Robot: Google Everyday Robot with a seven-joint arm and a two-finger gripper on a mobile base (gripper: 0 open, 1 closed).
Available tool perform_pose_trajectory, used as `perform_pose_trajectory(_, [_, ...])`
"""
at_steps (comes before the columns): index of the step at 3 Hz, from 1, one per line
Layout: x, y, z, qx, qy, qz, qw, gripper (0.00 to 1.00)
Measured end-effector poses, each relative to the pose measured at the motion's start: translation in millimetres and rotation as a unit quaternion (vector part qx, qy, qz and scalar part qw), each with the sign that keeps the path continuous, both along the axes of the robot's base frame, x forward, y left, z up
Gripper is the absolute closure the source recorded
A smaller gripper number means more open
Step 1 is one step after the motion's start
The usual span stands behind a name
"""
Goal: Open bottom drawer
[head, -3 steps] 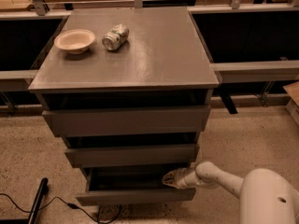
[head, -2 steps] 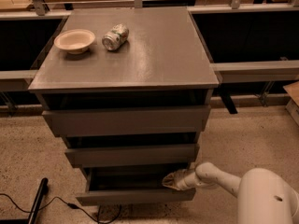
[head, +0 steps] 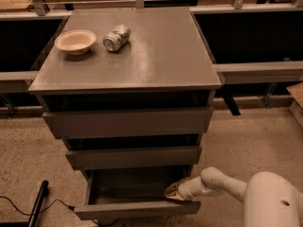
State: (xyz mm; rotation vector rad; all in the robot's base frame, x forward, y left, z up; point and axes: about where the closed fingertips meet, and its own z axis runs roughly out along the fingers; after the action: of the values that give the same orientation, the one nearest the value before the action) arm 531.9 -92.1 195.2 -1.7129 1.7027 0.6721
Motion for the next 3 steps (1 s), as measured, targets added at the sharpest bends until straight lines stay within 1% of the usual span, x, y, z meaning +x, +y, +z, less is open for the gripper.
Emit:
perform_pose_trajectory(1, [-22, 5, 13, 0.012, 0.016, 0.019, 0.9996, 1.00])
perform_pose_trajectory(2, [-43, 8, 27, 0.028, 0.023, 0.029, 0.9989, 1.00])
perform_pose_trajectory(3, [-56, 12, 36, 0.031, 0.025, 0.039, 0.9985, 1.00])
